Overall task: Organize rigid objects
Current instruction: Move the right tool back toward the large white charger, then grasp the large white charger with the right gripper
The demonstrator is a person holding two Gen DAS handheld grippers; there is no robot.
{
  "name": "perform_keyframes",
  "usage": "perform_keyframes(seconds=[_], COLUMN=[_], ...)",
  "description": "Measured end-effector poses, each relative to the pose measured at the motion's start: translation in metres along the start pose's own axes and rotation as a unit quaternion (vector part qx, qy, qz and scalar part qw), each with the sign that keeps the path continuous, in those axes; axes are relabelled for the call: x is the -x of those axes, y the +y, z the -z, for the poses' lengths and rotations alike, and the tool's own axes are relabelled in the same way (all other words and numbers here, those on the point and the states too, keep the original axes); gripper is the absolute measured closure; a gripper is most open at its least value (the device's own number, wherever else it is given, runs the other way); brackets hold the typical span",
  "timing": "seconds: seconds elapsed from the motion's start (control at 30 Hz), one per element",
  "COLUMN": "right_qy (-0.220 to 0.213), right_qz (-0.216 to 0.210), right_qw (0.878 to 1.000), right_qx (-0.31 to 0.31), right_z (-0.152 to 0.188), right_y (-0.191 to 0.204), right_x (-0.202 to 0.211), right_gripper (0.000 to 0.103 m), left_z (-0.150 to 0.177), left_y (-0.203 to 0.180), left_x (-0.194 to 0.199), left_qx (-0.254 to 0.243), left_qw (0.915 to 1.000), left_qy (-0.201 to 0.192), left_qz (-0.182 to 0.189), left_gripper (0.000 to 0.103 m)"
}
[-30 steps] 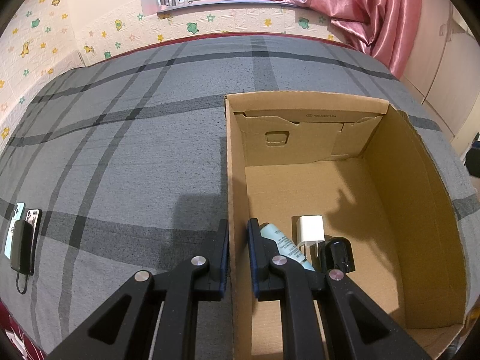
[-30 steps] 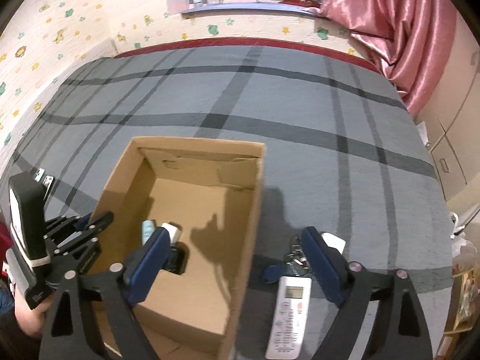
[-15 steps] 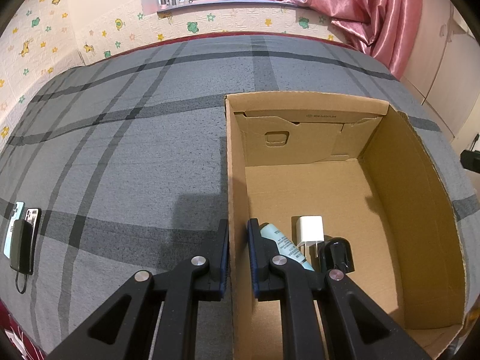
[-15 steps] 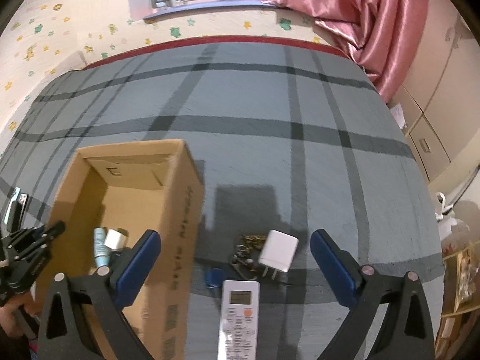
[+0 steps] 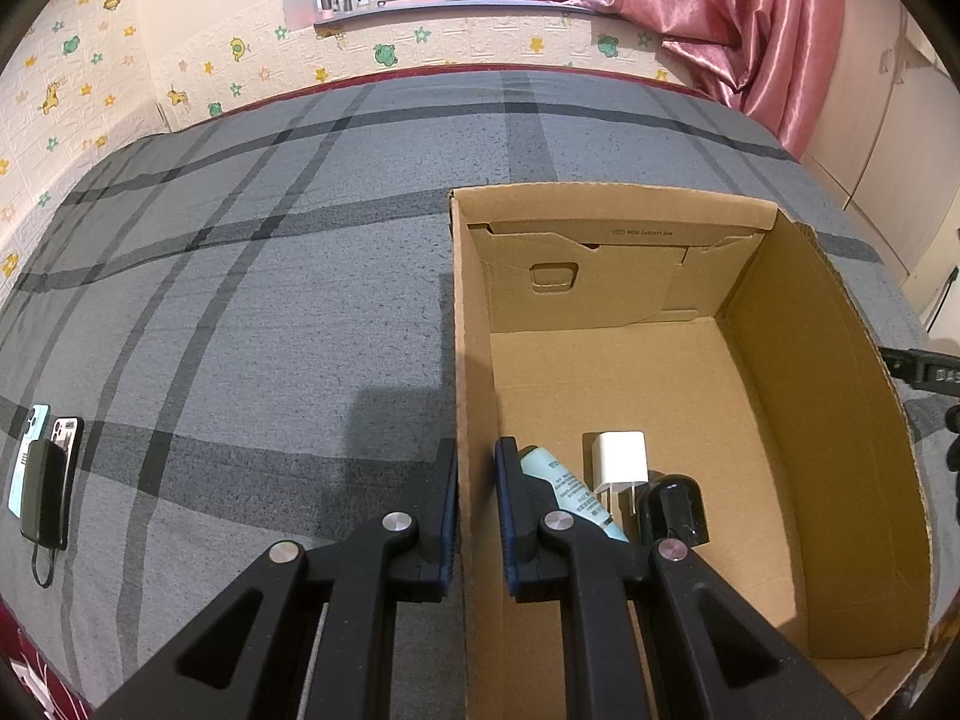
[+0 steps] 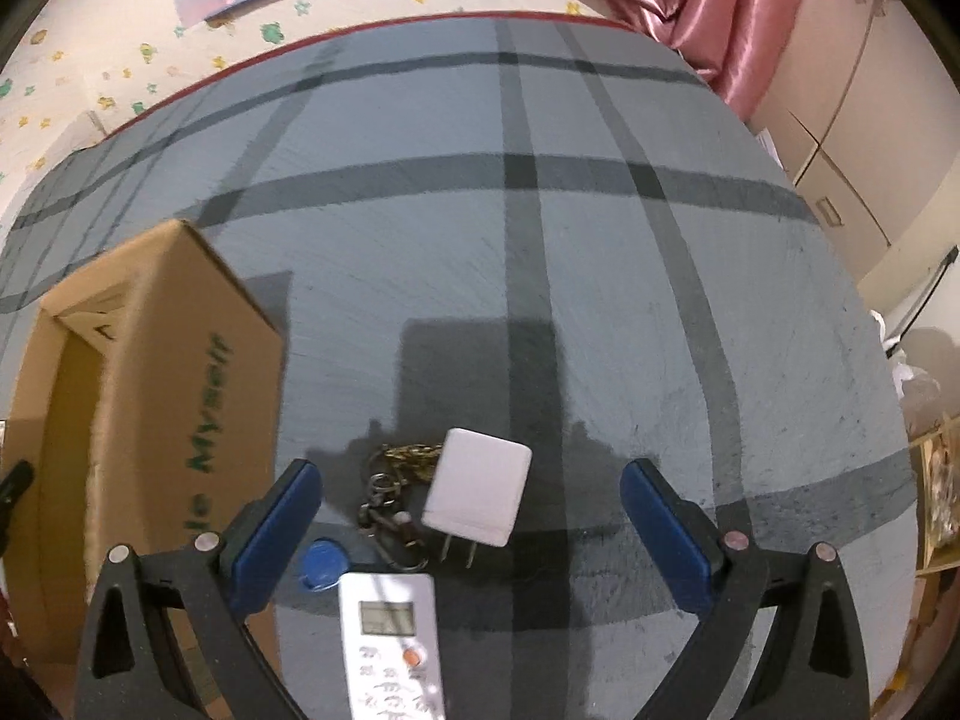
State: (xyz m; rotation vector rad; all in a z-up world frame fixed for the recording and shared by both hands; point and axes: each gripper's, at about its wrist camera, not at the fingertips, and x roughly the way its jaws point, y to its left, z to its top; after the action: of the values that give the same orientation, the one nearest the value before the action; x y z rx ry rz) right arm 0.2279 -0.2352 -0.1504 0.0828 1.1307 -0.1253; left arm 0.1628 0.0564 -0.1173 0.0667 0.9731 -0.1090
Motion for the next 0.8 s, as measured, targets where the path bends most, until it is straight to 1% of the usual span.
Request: perform_keyframes(seconds=[0.27,0.4,0.5,0.57,0.6,0.67,0.7,0.77,0.8], right_qy=[0.018,0.025,0.028,0.031,0.033,0.042,0.046,0.054,0.055], right_qz=[0.011,0.015,0.017,0.013,0.009,-0.005,-0.008,-0.024,-0.024], right_qw=[1.0,0.999,0.999,0.999,0.999,0.999,0.998,0.998,0.998], right_qx=[-0.017,-0.022,-0.024,-0.024,-0.024,-0.029,-0.03,-0.029,-0.029], right_z=[0.002,0.003,0.004,0.005,0.004,0.005,0.004,0.005,0.006], right_y=[-0.01,-0.012,-0.014,-0.013,-0.013,-0.014,-0.012,-0.01,-0.009], right_x=[-0.038,-0.048,-0.053,-0.054,-0.054,-0.057,-0.059,-0.062,-0.062], right_gripper=[0.001,0.002,0.007,0.014,0.016,0.034,0.039,0.054,0.054], left_z=[0.0,0.0,0.0,0.0,0.0,0.0,0.0,0.0,-0.001], left_y=[-0.002,-0.002,-0.001,-0.002,-0.002,-0.002,-0.002,-0.002,-0.003], left_x=[0.0,0.0,-0.001,0.0,0.0,0.0,0.0,0.0,0.0], left_qx=[-0.004,-0.003,-0.002,-0.002,-0.002,-0.002,-0.002,-0.003,-0.004], left_qw=[1.0,1.0,1.0,1.0,1.0,1.0,1.0,1.0,1.0], left_qy=[0.001,0.001,0.001,0.001,0.0,0.001,0.001,0.001,0.001], left_qz=[-0.005,-0.004,-0.004,-0.004,-0.004,-0.004,-0.004,-0.006,-0.006], left_gripper=[0.091,0.091,0.091,0.091,0.091,0.091,0.091,0.091,0.091])
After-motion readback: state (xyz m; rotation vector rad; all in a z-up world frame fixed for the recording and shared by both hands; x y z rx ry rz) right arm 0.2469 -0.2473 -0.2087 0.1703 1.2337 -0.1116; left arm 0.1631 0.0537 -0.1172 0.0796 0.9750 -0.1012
